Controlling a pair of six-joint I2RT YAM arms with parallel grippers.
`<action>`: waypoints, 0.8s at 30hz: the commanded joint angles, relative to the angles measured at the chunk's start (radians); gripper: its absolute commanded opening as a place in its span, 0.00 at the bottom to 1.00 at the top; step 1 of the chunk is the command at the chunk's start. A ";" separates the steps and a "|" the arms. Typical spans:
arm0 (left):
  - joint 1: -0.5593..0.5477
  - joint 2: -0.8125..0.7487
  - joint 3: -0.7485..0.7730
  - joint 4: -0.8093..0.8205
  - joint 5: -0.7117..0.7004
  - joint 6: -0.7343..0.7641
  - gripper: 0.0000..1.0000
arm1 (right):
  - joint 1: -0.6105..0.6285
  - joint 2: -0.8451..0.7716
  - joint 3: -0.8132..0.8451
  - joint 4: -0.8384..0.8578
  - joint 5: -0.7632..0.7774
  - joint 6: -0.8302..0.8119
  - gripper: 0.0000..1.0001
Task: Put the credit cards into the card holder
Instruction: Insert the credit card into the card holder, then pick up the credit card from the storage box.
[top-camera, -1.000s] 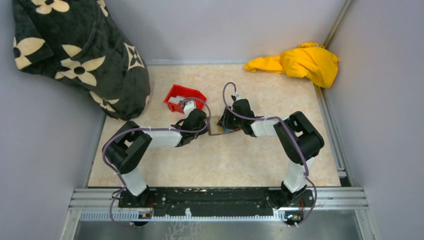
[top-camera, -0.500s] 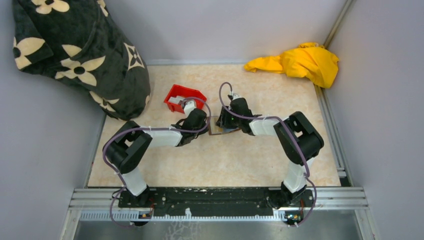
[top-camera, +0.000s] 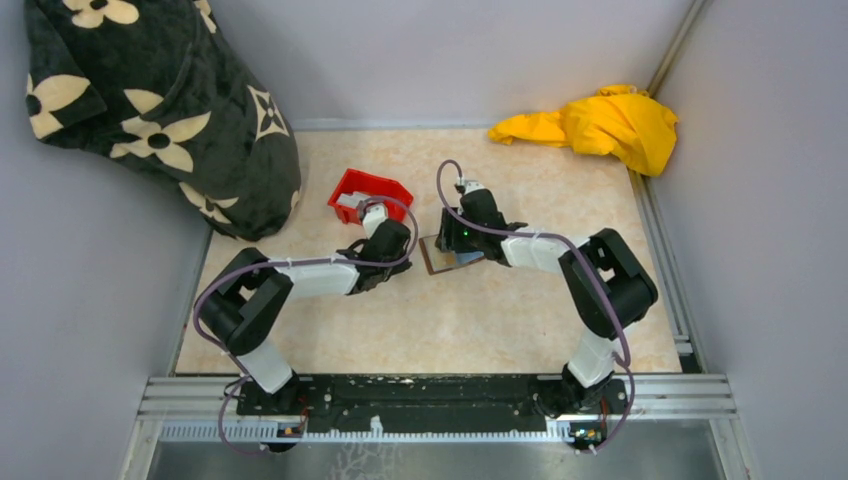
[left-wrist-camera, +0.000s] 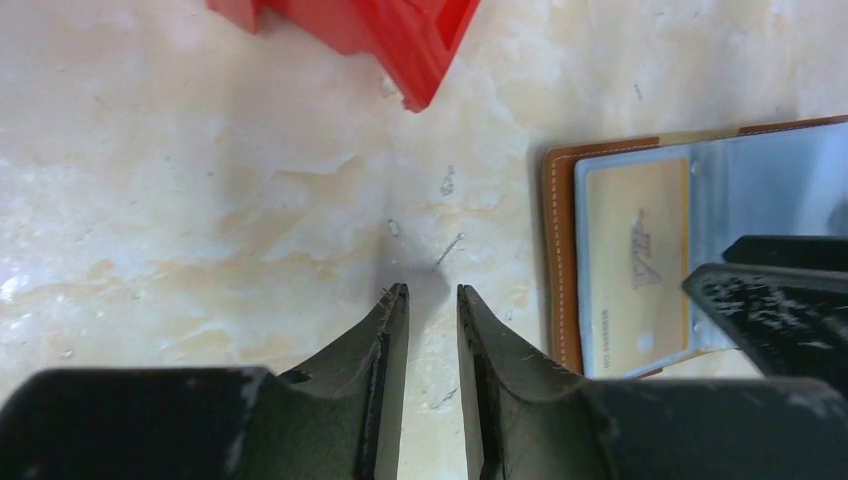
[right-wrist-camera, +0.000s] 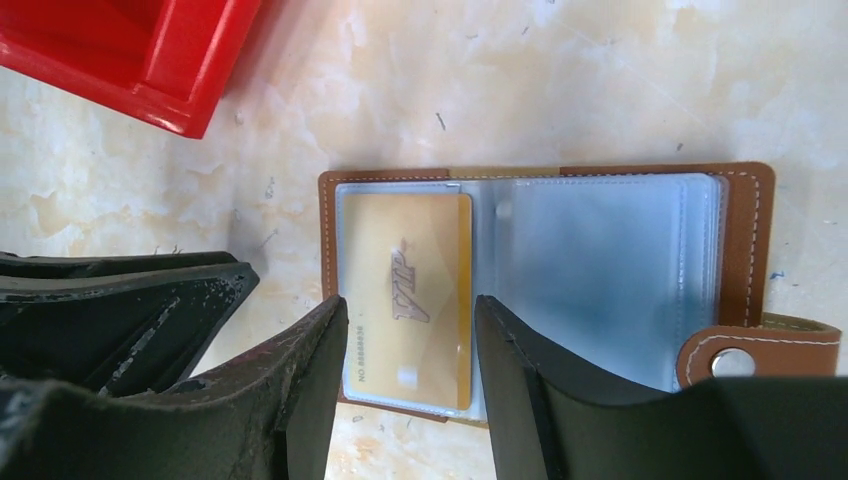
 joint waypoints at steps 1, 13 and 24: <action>0.007 -0.044 -0.013 -0.091 -0.031 0.017 0.32 | 0.017 -0.075 0.069 -0.008 0.020 -0.035 0.51; 0.007 -0.367 -0.051 -0.177 -0.166 0.006 0.33 | 0.033 -0.038 0.329 -0.148 0.010 -0.102 0.50; 0.087 -0.569 -0.126 -0.253 -0.349 -0.072 0.41 | 0.061 0.336 0.959 -0.414 -0.126 -0.300 0.51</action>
